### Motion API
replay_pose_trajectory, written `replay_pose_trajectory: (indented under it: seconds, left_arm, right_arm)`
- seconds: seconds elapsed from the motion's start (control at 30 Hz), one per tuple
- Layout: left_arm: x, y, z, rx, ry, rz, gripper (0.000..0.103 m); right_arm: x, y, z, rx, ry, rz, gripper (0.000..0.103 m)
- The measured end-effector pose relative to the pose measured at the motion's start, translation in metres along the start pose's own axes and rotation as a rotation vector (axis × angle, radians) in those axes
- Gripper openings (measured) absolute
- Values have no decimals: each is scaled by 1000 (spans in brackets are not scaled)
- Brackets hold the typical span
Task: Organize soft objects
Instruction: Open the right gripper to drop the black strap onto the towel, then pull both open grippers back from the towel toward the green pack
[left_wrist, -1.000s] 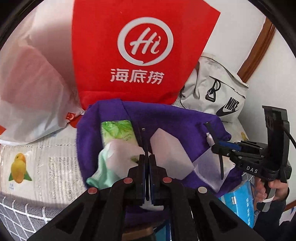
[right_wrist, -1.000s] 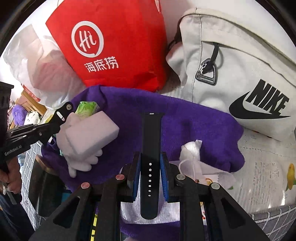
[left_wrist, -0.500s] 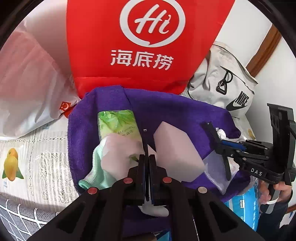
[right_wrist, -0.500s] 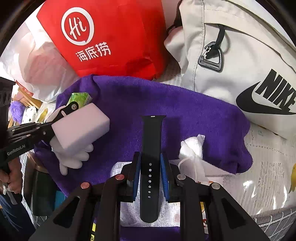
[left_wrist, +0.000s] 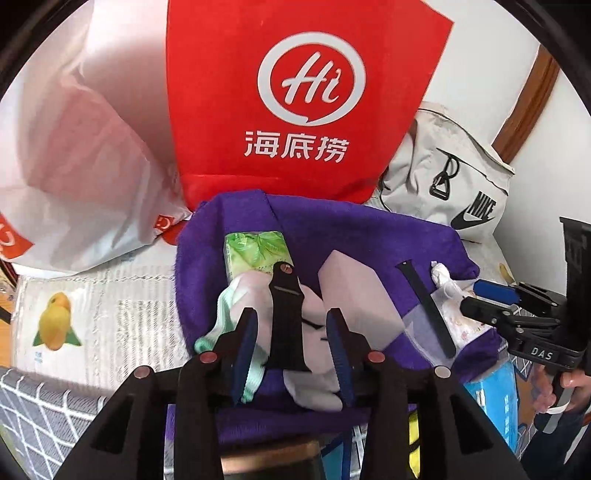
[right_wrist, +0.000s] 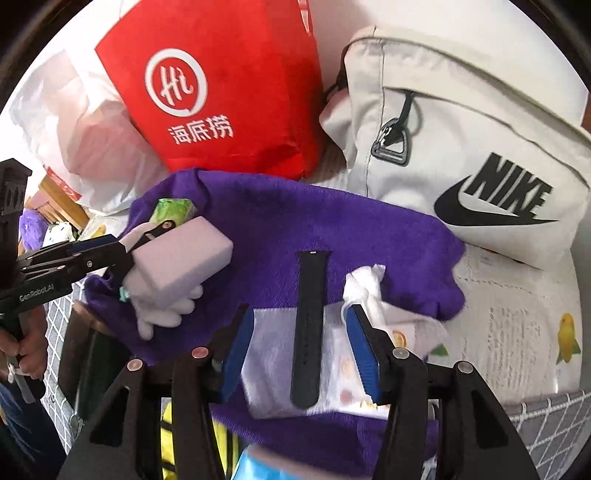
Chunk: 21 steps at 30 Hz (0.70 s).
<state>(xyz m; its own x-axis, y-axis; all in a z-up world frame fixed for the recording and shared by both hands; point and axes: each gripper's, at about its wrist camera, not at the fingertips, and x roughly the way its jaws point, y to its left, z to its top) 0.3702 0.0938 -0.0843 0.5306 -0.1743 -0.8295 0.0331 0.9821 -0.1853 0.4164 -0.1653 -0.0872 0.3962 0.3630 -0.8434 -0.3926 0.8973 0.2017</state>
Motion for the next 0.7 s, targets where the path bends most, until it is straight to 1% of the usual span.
replay_pose_trajectory:
  seconds: [0.27, 0.37, 0.5, 0.53, 0.57, 0.63, 0.7]
  left_arm:
    - [-33, -22, -22, 27, -16, 18, 38]
    - [-47, -34, -35, 40, -24, 10, 43]
    - [-64, -53, -54, 63, -29, 4, 46]
    - [-68, -58, -59, 65, -28, 3, 49]
    - [-72, -63, -67, 66, -26, 1, 51]
    - [-77, -73, -80, 77, -22, -6, 52]
    - [-82, -84, -97, 87, -9, -7, 56]
  right_arm:
    - [-38, 9, -27, 4, -34, -4, 52]
    - [-52, 14, -41, 4, -42, 1, 52]
    - [-66, 19, -62, 5, -47, 8, 52]
    - [-70, 18, -66, 6, -49, 10, 52]
    - [-74, 18, -73, 8, -51, 9, 52]
    - [-82, 18, -85, 18, -58, 10, 52]
    - [-88, 16, -99, 37, -61, 14, 53]
